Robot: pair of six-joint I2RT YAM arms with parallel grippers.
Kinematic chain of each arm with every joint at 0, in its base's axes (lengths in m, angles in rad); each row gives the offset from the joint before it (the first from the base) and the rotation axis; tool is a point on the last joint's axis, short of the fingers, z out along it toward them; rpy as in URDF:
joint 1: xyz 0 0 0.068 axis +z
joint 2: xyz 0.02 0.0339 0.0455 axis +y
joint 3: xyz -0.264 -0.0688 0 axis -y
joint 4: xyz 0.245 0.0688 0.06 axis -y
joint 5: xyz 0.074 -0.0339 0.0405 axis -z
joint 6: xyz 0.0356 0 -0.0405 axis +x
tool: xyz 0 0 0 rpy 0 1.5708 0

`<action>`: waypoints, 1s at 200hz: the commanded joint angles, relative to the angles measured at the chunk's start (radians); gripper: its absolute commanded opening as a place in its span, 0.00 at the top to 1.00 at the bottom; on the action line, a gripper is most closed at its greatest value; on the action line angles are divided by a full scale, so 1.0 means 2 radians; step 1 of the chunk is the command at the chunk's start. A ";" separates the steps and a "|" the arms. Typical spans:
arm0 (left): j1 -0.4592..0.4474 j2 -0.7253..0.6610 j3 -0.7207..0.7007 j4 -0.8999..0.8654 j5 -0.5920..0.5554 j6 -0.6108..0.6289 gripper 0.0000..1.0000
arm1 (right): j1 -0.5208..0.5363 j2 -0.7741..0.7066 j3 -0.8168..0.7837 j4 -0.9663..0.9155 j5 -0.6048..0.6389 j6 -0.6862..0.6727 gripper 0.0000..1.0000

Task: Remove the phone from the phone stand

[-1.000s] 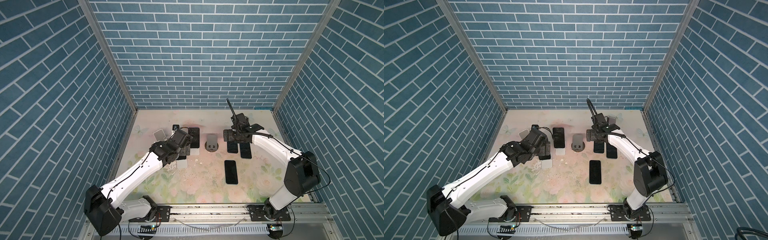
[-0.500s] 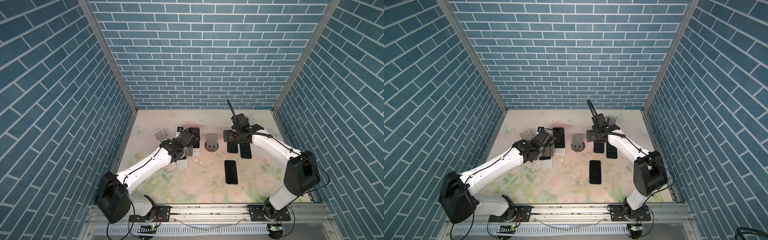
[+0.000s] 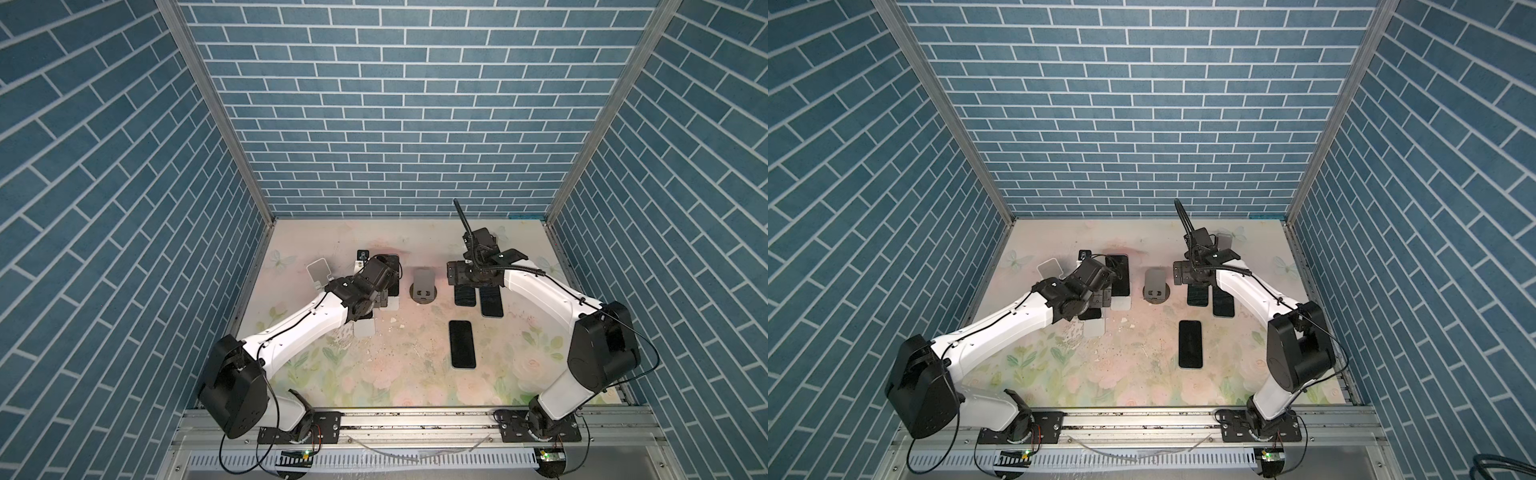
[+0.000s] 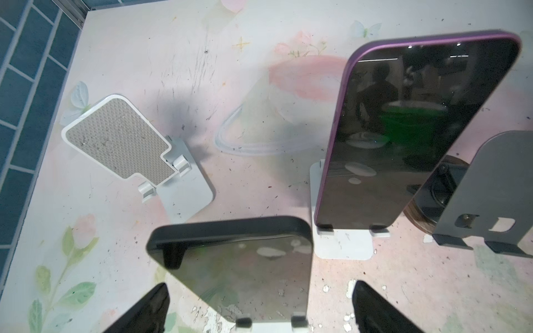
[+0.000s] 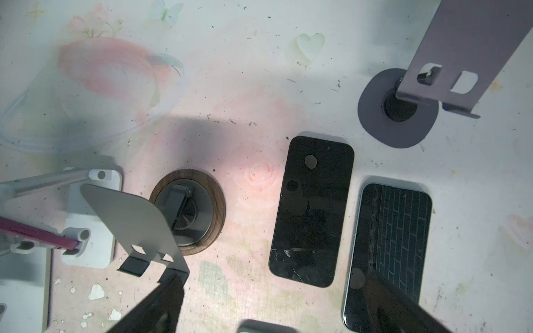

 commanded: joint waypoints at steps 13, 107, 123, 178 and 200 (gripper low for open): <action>0.010 0.006 -0.005 0.029 -0.008 0.000 0.01 | -0.002 0.004 -0.011 0.002 -0.001 -0.015 0.02; 0.015 0.000 -0.039 0.065 -0.014 -0.022 0.05 | -0.003 0.021 0.003 -0.007 -0.004 -0.017 0.02; 0.015 0.000 -0.044 0.071 -0.016 -0.023 0.07 | -0.003 0.023 0.006 -0.008 -0.005 -0.017 0.02; 0.018 -0.004 -0.060 0.094 -0.021 -0.026 0.14 | -0.004 0.023 0.011 -0.016 -0.002 -0.016 0.02; 0.019 -0.003 -0.062 0.096 -0.021 -0.027 0.22 | -0.002 0.023 0.011 -0.016 -0.002 -0.015 0.02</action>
